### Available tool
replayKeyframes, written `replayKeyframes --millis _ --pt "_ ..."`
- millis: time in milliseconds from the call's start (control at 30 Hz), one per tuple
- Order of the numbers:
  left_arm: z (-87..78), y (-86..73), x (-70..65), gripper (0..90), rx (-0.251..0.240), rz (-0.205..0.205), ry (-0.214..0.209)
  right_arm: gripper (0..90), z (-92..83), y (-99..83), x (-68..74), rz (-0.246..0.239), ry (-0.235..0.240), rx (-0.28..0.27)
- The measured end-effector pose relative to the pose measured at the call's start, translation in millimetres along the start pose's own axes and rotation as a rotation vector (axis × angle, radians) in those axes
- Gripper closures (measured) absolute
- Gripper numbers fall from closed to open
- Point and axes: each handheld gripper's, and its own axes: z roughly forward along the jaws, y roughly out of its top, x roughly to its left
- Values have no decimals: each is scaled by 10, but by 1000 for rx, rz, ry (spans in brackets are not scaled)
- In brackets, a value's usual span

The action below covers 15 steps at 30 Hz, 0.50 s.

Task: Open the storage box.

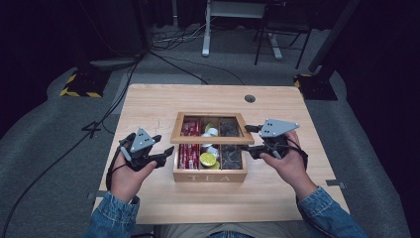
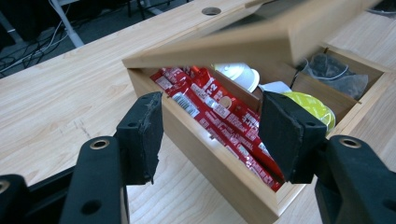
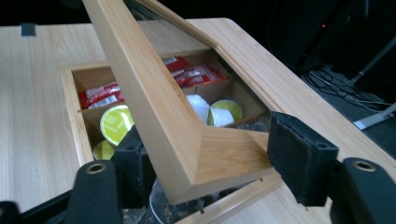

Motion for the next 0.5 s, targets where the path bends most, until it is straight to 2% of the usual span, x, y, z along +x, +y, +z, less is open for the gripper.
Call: replayKeyframes --millis 500 --pt "-105 -154 67 395 35 -22 35 443 5 302 -267 -2 6 -38"
